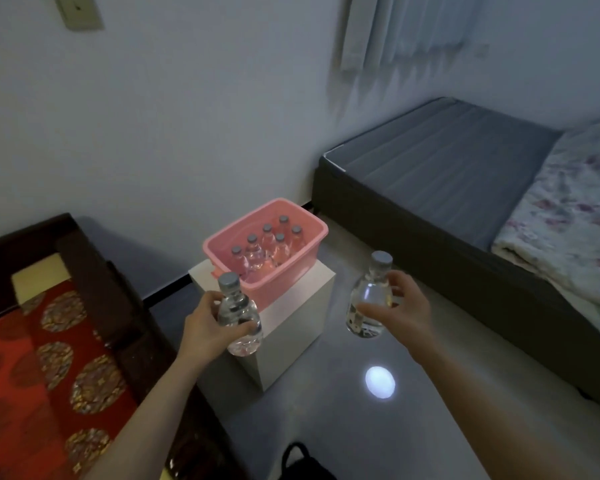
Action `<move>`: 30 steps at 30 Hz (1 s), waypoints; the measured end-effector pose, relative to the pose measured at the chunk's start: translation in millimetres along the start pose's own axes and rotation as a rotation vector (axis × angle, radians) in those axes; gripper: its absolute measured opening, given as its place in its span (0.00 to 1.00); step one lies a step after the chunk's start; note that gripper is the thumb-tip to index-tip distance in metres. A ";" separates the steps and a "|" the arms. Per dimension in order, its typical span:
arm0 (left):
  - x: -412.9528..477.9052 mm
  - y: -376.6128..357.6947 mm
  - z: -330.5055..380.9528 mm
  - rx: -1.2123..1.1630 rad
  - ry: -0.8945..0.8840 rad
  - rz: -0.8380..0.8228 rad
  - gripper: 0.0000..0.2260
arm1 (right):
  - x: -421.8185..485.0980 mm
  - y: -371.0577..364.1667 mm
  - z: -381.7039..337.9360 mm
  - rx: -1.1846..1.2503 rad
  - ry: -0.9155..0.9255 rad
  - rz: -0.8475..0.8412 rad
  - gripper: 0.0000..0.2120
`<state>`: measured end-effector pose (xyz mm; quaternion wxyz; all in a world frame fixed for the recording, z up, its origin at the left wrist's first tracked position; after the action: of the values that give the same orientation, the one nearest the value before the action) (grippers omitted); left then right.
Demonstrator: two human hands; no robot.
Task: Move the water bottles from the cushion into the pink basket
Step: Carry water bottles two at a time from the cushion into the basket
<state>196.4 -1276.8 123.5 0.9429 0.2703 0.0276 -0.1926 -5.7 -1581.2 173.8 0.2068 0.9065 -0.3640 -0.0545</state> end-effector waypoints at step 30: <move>285.0 -96.2 -49.2 0.009 0.462 0.226 0.27 | 371.6 -319.8 75.9 -0.150 0.041 -0.737 0.28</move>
<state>426.0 -1425.5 -11.0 0.9260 0.3126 0.2109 -0.0191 450.1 -1652.7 -8.5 0.2463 0.9600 -0.0041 -0.1333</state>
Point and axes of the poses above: each hand's wrist, its own x-axis towards the middle knuckle, its own y-axis out of the back of the hand, z = x × y, the point moved 10 cm from there along x, towards the middle knuckle, and after that the axes turned 1 degree about y, right-handed, at the moved point
